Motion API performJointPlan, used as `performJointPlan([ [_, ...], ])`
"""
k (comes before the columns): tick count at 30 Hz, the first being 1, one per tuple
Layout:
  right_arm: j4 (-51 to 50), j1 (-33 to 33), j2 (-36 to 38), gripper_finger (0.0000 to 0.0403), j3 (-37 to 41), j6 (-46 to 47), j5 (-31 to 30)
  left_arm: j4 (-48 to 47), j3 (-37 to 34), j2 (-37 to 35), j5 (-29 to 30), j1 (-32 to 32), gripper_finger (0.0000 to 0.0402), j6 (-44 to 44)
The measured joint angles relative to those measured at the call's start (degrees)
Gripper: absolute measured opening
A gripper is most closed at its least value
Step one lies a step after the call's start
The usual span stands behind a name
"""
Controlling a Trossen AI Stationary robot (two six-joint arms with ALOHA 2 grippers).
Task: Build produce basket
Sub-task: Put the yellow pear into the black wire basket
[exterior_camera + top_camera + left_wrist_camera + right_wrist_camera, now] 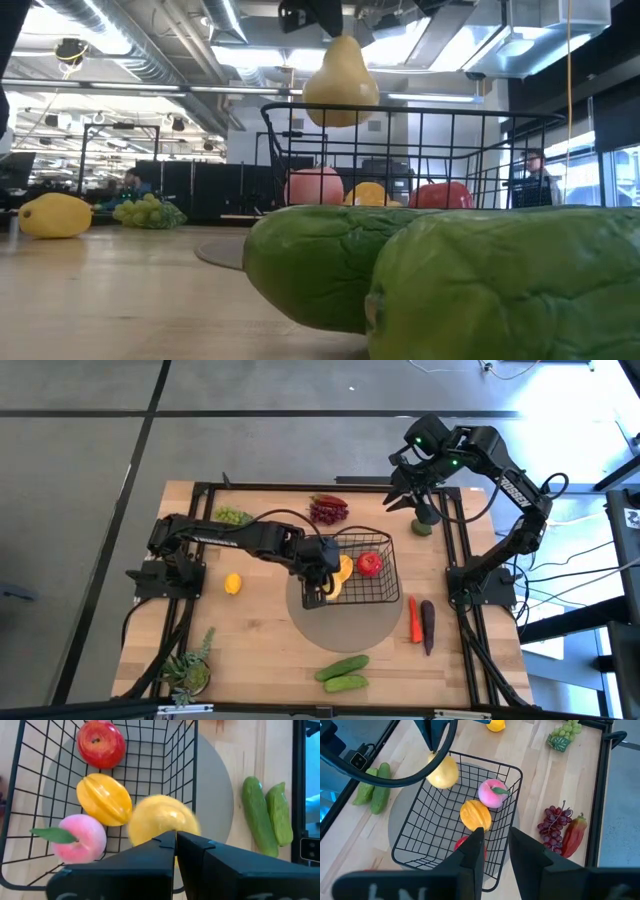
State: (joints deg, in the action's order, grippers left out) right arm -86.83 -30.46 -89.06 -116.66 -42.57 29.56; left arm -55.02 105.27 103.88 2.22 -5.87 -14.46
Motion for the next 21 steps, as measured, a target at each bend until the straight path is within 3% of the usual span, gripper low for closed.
performJointPlan([
  [21,0.0,0.0,0.0,0.0083,0.0,-0.2,0.0,0.2,-8.9,0.0,1.5,1.1,0.0,0.0],
])
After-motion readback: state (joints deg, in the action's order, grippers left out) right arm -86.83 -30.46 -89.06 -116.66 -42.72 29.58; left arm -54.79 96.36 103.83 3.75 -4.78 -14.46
